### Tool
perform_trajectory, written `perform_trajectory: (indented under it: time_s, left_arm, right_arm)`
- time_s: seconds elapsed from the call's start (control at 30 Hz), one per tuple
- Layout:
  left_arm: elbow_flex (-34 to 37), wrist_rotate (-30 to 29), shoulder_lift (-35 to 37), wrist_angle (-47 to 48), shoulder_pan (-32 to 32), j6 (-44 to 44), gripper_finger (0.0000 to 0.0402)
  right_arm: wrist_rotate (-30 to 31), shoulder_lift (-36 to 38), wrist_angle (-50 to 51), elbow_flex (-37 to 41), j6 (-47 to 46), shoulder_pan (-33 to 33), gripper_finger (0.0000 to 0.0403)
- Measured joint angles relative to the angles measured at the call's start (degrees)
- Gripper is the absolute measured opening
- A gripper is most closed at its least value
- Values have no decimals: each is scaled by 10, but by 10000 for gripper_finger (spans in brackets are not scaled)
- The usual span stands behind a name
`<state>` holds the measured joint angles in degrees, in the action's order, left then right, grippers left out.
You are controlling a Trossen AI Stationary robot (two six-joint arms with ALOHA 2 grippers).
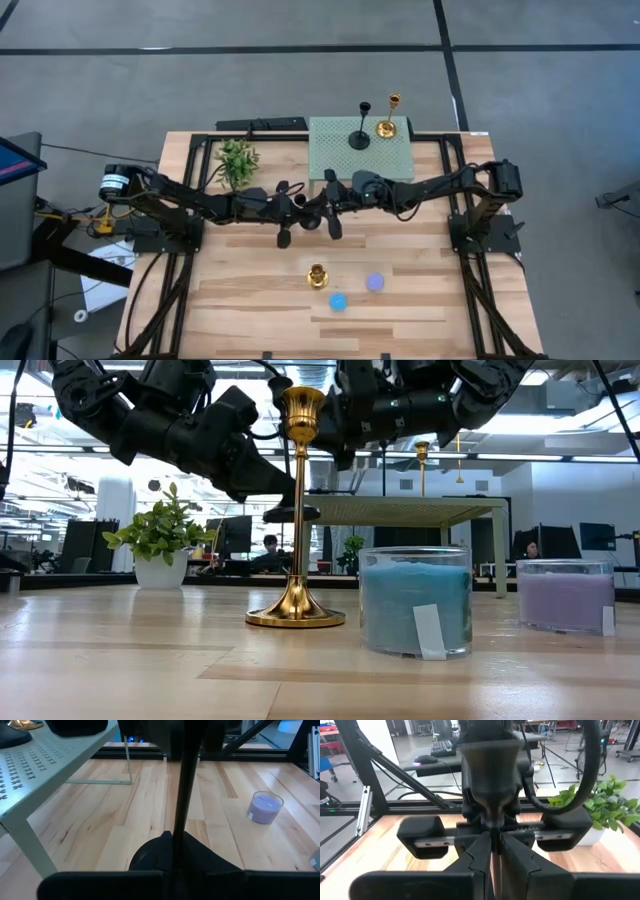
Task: Pick & Place candle stick holders
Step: Align the black candle holder with the other black candle holder on the shelf
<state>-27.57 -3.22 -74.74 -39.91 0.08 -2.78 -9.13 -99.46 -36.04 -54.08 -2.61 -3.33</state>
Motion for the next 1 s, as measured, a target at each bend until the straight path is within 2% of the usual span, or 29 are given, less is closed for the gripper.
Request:
perform_trajectory:
  time_s: [0.37, 0.53, 0.73, 0.87, 1.0]
  left_arm:
    - [5, -2, -1, 27, 0, 4, 14]
    - [3, -3, 0, 6, 0, 2, 18]
    - [1, -13, 3, -31, 0, -2, 53]
    - [2, -14, 10, -21, 0, -1, 62]
    - [3, -17, 25, -14, -3, -1, 61]
  right_arm:
    - [-25, -64, -8, -39, 4, -1, 6]
    - [-14, -34, 12, -30, 12, -8, 4]
    - [-9, 2, 86, -27, 29, -13, 2]
    - [31, 13, 126, -26, 44, -12, 1]
    - [39, 13, 133, -26, 45, -15, 1]
